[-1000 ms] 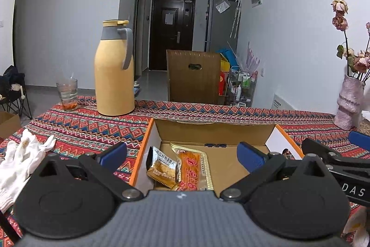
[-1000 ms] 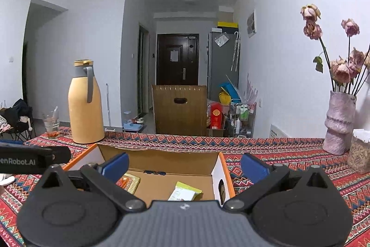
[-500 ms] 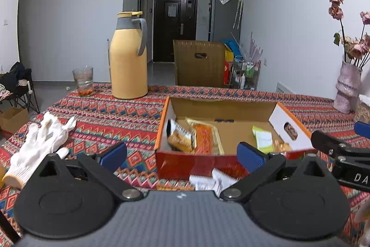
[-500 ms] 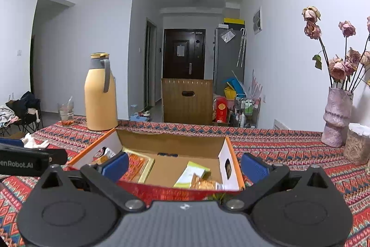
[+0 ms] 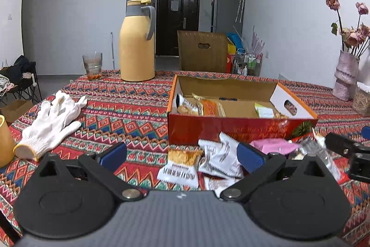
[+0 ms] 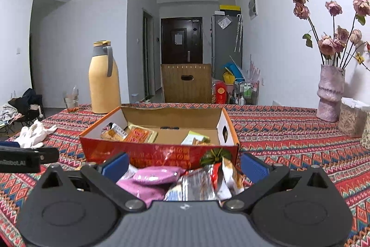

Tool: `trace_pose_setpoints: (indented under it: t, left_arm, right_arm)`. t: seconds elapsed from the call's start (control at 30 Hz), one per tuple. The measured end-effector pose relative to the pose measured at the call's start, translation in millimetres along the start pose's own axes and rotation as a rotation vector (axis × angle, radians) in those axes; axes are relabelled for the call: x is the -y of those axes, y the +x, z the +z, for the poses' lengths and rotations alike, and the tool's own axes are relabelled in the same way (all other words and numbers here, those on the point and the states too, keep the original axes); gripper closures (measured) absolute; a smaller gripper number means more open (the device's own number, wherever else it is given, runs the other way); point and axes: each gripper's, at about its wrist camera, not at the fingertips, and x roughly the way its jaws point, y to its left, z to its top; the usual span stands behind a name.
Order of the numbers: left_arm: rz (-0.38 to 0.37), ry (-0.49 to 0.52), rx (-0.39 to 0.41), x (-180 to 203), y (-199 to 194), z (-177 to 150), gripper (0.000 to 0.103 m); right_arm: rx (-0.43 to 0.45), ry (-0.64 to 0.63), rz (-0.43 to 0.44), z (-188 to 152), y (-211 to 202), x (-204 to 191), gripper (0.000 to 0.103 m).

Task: Organize snacks
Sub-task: 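Withdraw both tools from the box toward the remaining snack pile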

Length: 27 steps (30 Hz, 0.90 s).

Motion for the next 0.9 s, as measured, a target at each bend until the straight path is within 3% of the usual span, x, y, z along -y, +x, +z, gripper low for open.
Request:
trace_pose_setpoints:
  t: [0.23,0.73,0.8,0.9]
  left_arm:
    - [0.011,-0.009,-0.048,-10,0,-18,0.0]
    - [0.003,0.001,-0.07,-12,-2,-24,0.0]
    - [0.003,0.004,-0.074,-11,-1,-24,0.0]
    - [0.006,0.008,-0.079,-10,1,-24,0.0]
  right_arm:
    - [-0.016,0.001,-0.013,-15,-11,3,0.0]
    - [-0.075,-0.003,-0.032,-31,-4,1,0.002]
    - [-0.094,-0.004,-0.043,-34,3,1,0.005]
    - [-0.127,-0.02,-0.061,-36,16,0,0.017]
